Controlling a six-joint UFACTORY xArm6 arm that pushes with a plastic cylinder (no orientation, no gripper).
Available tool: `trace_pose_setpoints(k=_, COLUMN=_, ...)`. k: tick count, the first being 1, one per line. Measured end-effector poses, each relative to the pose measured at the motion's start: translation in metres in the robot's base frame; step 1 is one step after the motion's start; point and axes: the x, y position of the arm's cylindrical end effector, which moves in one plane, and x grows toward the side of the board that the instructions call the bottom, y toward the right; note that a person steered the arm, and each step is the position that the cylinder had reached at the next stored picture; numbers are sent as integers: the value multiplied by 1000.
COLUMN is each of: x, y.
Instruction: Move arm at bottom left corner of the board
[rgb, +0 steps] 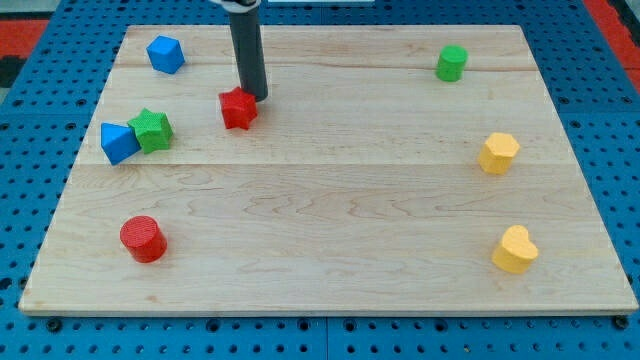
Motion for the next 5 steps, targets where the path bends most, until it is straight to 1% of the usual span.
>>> trace_pose_setpoints(k=1, x=18, y=24)
trace_pose_setpoints(k=2, x=103, y=58)
trace_pose_setpoints(k=3, x=173, y=46)
trace_pose_setpoints(k=4, x=241, y=4)
trace_pose_setpoints(k=5, x=272, y=-62)
